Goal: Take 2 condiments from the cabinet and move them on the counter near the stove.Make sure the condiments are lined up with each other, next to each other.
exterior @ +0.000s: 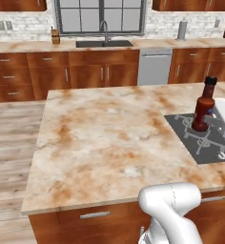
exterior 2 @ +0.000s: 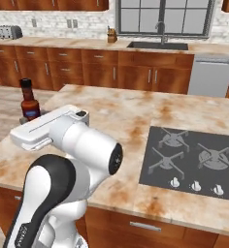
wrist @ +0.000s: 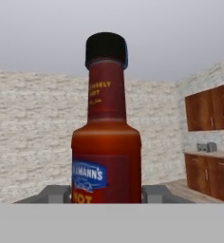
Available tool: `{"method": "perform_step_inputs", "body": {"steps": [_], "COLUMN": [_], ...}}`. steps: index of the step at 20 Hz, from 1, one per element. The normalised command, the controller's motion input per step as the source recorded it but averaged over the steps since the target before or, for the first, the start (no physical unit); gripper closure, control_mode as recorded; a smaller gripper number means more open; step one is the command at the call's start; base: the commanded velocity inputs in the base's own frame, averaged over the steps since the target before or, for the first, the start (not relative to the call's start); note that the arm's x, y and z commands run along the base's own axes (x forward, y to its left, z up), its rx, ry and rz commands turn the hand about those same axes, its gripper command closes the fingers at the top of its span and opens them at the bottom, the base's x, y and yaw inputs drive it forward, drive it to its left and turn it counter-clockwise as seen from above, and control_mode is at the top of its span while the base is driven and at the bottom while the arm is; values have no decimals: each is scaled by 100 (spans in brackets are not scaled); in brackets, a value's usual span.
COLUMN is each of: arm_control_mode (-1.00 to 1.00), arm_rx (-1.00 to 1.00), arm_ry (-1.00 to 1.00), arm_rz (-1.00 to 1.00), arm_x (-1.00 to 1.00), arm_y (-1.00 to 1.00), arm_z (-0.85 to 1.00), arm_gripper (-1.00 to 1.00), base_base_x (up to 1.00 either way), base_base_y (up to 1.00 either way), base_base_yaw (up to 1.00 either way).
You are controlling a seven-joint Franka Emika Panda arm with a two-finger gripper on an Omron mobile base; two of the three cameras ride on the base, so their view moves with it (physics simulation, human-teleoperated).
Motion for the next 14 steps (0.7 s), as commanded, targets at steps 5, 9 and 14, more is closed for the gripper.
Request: {"method": "perform_step_inputs", "body": {"steps": [5, 9, 14], "arm_control_mode": [-100, -100, -100], "arm_rx": [5, 3, 20], "arm_ry": [-5, -9, 3], "arm_rz": [-1, -1, 0], "arm_x": [38, 63, 68], "arm_y": [-81, -19, -33], "arm_z": [-78, -94, -68], "arm_gripper": [100, 100, 100], "base_base_x": [0, 0, 0], "base_base_y": [0, 0, 0], "base_base_yaw": [0, 0, 0]}}
